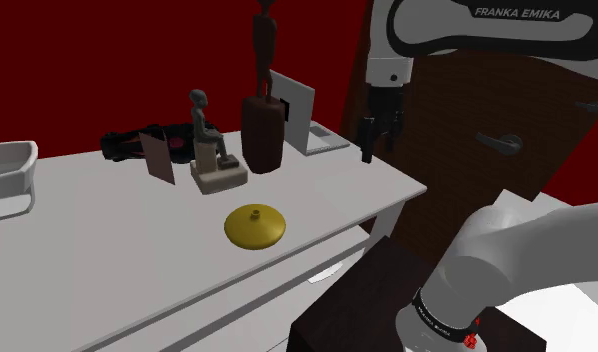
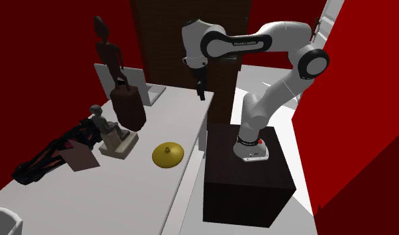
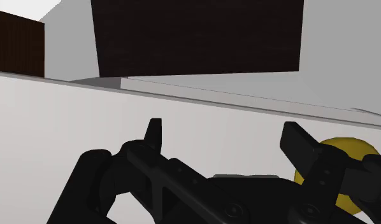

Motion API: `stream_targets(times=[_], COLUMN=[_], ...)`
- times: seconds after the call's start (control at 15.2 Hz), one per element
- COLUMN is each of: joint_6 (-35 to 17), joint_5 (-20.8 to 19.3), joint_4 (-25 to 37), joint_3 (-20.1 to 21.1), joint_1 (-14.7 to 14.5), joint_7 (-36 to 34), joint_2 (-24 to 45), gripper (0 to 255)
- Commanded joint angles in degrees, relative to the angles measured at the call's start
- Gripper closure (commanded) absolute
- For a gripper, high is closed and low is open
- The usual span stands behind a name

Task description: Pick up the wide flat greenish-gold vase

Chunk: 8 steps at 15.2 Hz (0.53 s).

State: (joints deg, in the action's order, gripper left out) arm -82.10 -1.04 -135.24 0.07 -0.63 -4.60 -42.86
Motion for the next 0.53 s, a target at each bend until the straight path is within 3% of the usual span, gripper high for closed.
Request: stream_targets(times=[0.0, 0.46], joint_6=[0.00, -12.10], joint_5=[0.00, 6.11], joint_4=[0.00, -2.96], joint_3=[0.00, 5.70], joint_1=[0.00, -2.48], joint_7=[0.00, -7.07], joint_2=[0.00, 5.18], gripper=[0, 0])
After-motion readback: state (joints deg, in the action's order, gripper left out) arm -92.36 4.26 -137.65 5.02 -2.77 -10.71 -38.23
